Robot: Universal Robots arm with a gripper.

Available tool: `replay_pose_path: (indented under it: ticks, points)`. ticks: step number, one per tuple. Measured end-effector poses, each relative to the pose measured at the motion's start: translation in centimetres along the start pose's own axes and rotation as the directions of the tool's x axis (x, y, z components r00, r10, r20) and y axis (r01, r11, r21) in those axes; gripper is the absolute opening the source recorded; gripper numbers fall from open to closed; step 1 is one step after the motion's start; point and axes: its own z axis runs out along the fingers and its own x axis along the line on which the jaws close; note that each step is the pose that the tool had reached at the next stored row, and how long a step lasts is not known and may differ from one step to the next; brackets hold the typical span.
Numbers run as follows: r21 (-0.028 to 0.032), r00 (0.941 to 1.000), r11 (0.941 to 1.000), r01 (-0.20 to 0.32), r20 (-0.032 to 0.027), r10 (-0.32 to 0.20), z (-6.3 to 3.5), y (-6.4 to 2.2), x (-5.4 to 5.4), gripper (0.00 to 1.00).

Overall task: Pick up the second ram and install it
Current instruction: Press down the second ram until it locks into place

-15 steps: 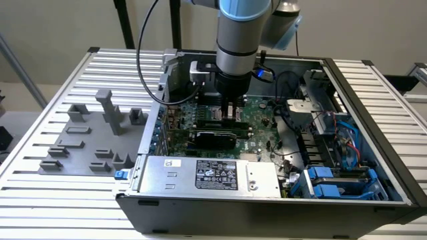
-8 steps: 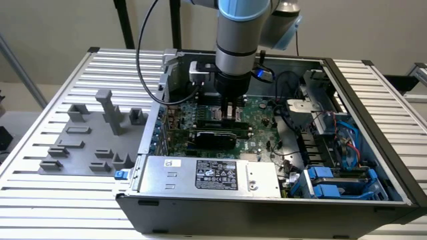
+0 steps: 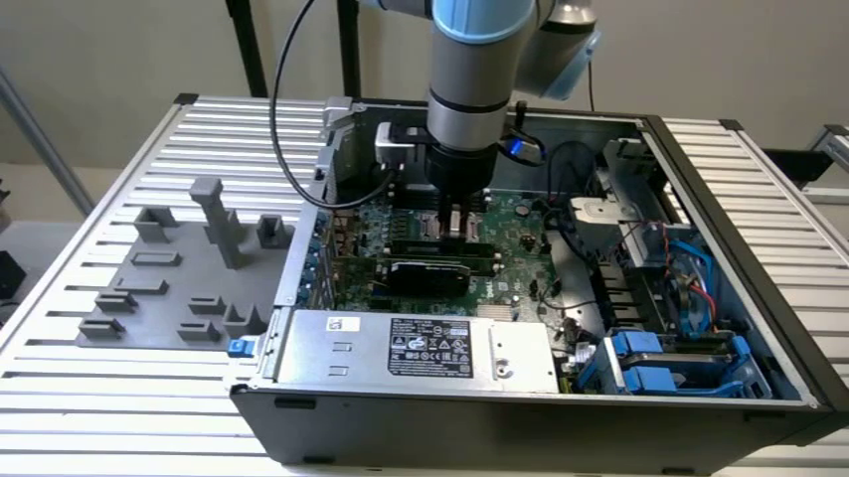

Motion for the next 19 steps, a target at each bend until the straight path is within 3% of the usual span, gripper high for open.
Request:
replay_pose_path:
  ticks: [2,3,8,13,14,19]
  points:
    - [-0.0003,1.0,1.0,0.0,-0.0001,0.0,0.01,0.01,0.0,0.0]
    - [-0.0003,1.0,1.0,-0.001,-0.0001,0.001,0.01,0.02,0.0,1.0]
    - [0.0002,1.0,1.0,0.0,0.0004,0.0,-0.14,0.0,0.0,1.0]
    - [0.0,1.0,1.0,0.0,0.0,0.0,-1.81,0.0,0.0,1.0]
    - [0.0,1.0,1.0,0.0,0.0,0.0,-2.02,0.0,0.0,0.0]
    - [0.0002,1.0,1.0,0.0,0.0003,0.0,-2.12,0.0,0.0,0.0]
